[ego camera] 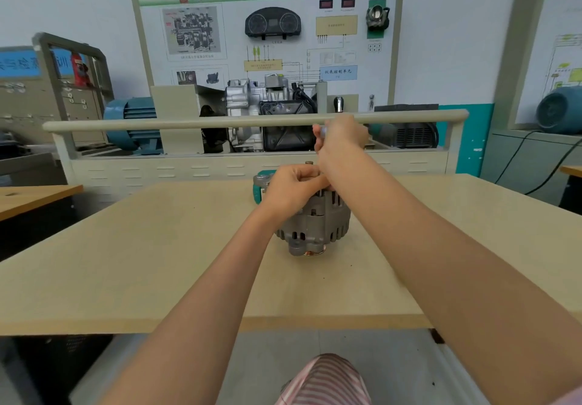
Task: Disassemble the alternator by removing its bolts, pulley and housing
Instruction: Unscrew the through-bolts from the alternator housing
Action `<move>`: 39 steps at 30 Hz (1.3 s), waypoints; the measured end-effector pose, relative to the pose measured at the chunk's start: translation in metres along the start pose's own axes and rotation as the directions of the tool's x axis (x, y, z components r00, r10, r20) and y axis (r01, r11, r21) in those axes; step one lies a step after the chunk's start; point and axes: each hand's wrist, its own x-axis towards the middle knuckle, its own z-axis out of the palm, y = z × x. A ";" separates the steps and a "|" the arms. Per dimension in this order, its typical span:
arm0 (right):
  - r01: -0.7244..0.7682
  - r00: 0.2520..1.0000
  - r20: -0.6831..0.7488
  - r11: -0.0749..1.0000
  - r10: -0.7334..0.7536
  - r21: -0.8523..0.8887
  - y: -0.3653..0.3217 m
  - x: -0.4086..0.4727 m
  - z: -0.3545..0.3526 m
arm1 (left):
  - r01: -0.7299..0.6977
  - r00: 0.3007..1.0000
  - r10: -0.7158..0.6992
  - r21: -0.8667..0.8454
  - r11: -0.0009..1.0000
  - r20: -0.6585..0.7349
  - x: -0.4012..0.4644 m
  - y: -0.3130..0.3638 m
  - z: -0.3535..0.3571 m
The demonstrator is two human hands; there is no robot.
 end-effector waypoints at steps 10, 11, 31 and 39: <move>-0.205 0.731 0.491 0.838 0.474 -0.505 -0.017 0.006 -0.002 | 0.051 0.994 -0.048 -0.024 0.998 0.098 0.000 0.002 -0.006; -0.186 0.764 0.468 0.848 0.443 -0.497 -0.016 0.003 0.000 | 0.044 0.994 -0.042 -0.020 0.999 0.097 0.000 0.001 -0.006; -0.045 0.834 0.458 0.864 0.308 -0.501 -0.006 -0.001 0.006 | 0.005 0.999 -0.002 -0.073 0.997 0.049 -0.002 0.000 -0.005; 0.049 0.998 -0.047 0.996 -0.046 0.073 0.006 0.006 0.000 | -0.010 0.999 0.011 0.013 1.000 -0.037 0.001 0.001 0.004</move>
